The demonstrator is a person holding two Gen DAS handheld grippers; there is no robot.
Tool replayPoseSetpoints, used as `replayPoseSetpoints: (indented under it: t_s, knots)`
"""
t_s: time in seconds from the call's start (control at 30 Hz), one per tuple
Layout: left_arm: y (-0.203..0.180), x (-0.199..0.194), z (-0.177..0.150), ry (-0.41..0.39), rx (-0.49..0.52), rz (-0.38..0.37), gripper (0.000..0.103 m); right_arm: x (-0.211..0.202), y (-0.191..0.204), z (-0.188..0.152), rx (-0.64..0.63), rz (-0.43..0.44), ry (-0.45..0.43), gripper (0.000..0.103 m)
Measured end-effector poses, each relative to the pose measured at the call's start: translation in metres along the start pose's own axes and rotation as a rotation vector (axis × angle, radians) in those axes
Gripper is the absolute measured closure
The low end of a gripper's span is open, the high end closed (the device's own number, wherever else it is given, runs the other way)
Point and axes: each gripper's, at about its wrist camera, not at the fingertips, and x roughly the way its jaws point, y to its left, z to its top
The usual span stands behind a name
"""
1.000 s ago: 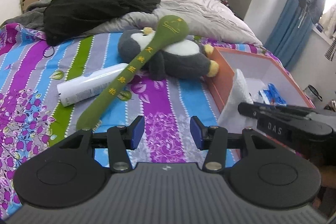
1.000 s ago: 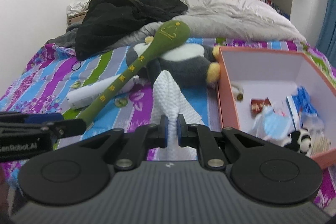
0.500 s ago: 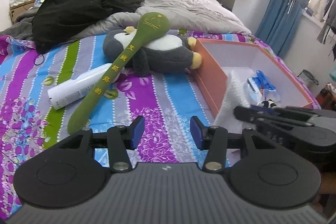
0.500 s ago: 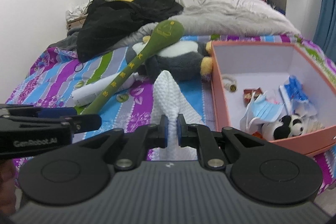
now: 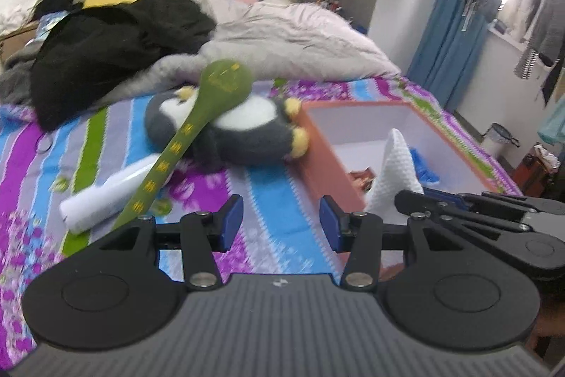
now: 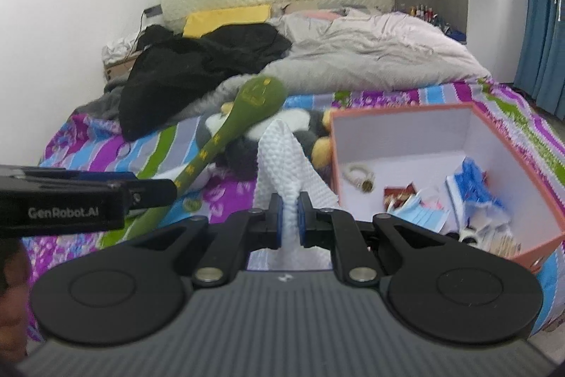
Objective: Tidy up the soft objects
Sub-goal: 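Lift the white towel with the right tool over the pink box, then open the right tool to drop the towel into the box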
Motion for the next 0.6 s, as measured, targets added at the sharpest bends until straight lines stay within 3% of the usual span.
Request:
replayPoseSetpoints:
  t_s: [0.33,0.6]
  knots:
    - [-0.034,0.023,0.064,-0.024,0.022,-0.079,0.049,-0.018,-0.033,0.062,0.007,-0.068,-0.124,0.09]
    - [-0.061,0.063,0.101,-0.003,0.039,-0.153,0.049,-0.002,-0.078,0.087,0.048,-0.153,-0.091,0.091]
